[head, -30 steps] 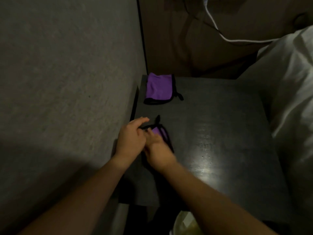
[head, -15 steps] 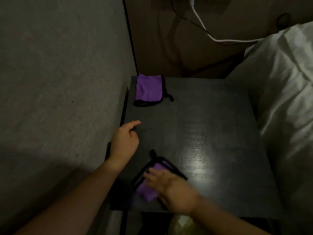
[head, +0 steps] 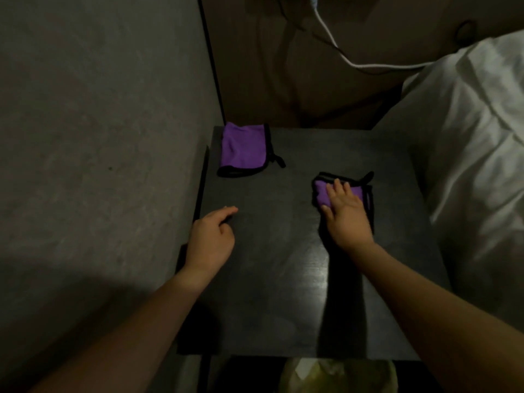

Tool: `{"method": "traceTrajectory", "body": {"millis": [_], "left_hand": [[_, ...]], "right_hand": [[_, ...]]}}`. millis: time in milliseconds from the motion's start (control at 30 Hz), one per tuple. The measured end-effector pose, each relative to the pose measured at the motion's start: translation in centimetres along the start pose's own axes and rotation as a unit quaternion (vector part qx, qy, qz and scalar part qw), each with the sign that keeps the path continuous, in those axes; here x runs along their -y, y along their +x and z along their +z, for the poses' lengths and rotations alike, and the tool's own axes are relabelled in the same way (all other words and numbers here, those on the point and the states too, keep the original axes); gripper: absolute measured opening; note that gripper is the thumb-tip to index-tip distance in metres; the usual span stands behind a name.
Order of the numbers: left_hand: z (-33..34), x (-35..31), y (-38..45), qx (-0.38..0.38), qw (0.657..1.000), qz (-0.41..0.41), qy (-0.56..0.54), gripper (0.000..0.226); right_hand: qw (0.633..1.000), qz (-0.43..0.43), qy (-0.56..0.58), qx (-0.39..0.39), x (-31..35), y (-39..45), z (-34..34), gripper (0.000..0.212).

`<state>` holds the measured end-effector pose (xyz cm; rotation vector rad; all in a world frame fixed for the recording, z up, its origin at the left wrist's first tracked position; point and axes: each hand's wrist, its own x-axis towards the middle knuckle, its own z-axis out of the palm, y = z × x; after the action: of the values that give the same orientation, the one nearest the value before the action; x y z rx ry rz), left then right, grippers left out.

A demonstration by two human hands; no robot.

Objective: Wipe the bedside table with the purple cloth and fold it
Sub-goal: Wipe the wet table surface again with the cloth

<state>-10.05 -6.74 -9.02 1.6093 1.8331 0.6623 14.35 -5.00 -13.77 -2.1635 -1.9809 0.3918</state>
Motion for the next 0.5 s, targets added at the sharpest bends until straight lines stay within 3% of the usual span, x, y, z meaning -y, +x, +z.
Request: {"method": "traceTrajectory", "body": {"millis": [167,400,500], "left_hand": [[1.3,0.4,-0.1,0.017,1.000,-0.007,-0.012,0.047],[3.1,-1.9,-1.4,0.063,0.998,0.030,0.002,0.047],[4.3,-3.4,-1.6,0.064,0.998,-0.004,-0.018,0.046]], "right_hand": [[0.993,-0.106,-0.041,0.013,2.9,-4.2,2.1,0.057],[0.983,-0.155,-0.067,0.071,1.6,-6.2,2.2,0.059],[0.984,-0.155,-0.045,0.070,1.3,-7.5,2.3,0.062]]}}
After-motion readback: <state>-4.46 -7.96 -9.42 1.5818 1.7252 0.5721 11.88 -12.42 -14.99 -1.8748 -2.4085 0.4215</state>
